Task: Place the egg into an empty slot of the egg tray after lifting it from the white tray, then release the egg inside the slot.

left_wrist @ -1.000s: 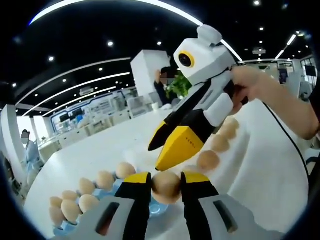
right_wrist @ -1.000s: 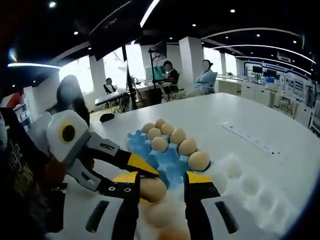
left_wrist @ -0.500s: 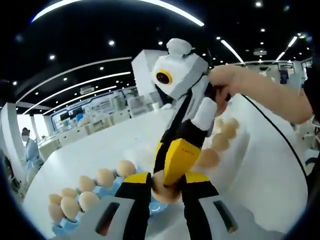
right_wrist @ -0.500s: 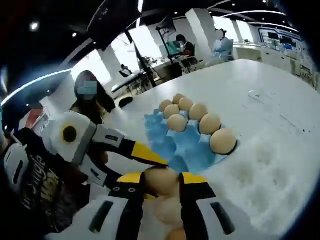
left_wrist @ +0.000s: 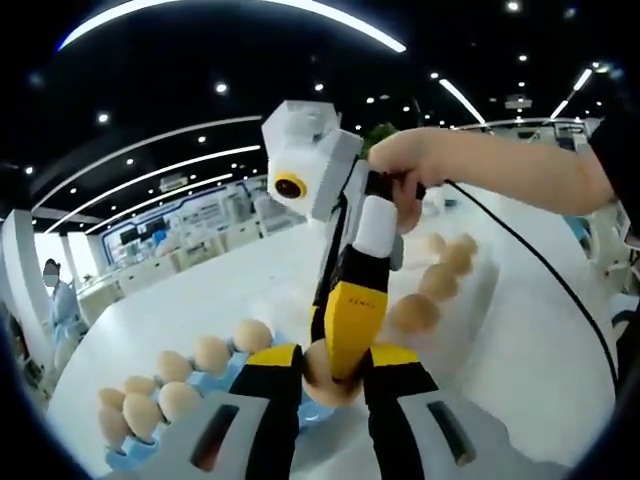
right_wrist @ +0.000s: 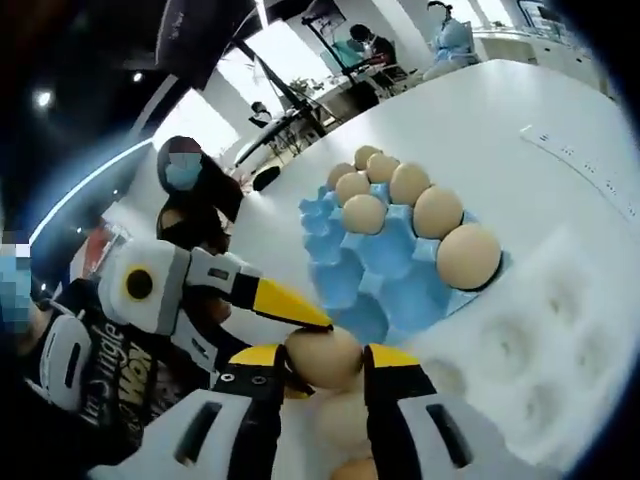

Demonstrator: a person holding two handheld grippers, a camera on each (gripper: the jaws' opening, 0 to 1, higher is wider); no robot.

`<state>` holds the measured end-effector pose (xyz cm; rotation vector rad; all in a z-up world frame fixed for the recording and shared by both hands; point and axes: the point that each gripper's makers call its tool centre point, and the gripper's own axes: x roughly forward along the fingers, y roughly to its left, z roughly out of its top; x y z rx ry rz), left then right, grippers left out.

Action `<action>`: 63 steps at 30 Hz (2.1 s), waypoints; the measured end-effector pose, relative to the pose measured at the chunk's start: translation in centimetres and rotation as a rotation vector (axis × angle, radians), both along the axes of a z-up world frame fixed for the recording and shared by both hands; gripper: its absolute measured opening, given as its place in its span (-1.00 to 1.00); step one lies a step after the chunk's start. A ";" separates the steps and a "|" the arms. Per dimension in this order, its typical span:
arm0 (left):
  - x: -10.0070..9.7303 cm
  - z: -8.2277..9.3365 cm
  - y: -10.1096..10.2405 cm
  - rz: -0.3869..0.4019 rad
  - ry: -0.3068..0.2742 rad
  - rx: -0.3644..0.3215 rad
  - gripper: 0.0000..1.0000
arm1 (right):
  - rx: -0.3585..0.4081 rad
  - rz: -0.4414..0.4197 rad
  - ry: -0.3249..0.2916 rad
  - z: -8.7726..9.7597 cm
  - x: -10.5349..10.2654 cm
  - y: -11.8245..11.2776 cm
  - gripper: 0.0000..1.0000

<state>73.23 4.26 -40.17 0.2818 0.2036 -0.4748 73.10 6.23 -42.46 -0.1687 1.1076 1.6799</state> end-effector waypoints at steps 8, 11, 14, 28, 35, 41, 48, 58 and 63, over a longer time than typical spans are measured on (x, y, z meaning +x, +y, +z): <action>-0.1 0.1 0.0 0.004 0.001 -0.011 -0.52 | -0.004 0.011 0.015 0.0 -1.9 0.0 -0.34; -0.2 -0.1 0.4 0.029 0.025 -0.015 -0.50 | 0.004 -0.001 -0.019 0.2 -1.9 0.0 -0.39; 0.0 -0.7 0.9 0.051 0.050 -0.005 -0.47 | 0.005 -0.018 -0.085 0.5 -1.6 0.0 -0.43; 0.2 -1.3 1.1 0.063 0.094 -0.006 -0.45 | -0.034 0.010 -0.180 0.6 -1.0 0.4 -0.44; 0.5 -1.2 1.0 0.071 0.108 -0.012 -0.45 | -0.062 0.026 -0.298 0.8 -0.9 0.3 -0.45; 0.6 -1.1 1.0 0.076 0.112 -0.039 -0.46 | -0.061 0.038 -0.338 1.1 -0.8 0.0 -0.46; 0.6 -1.0 0.8 0.076 0.112 -0.062 -0.46 | -0.053 0.038 -0.341 1.4 -0.5 0.0 -0.48; 0.5 -1.0 1.2 0.097 0.108 -0.161 -0.46 | 0.026 0.009 -0.276 2.0 0.7 0.0 -0.51; 0.6 -1.2 1.8 0.116 0.105 -0.190 -0.46 | 0.050 -0.023 -0.284 2.3 1.4 0.3 -0.51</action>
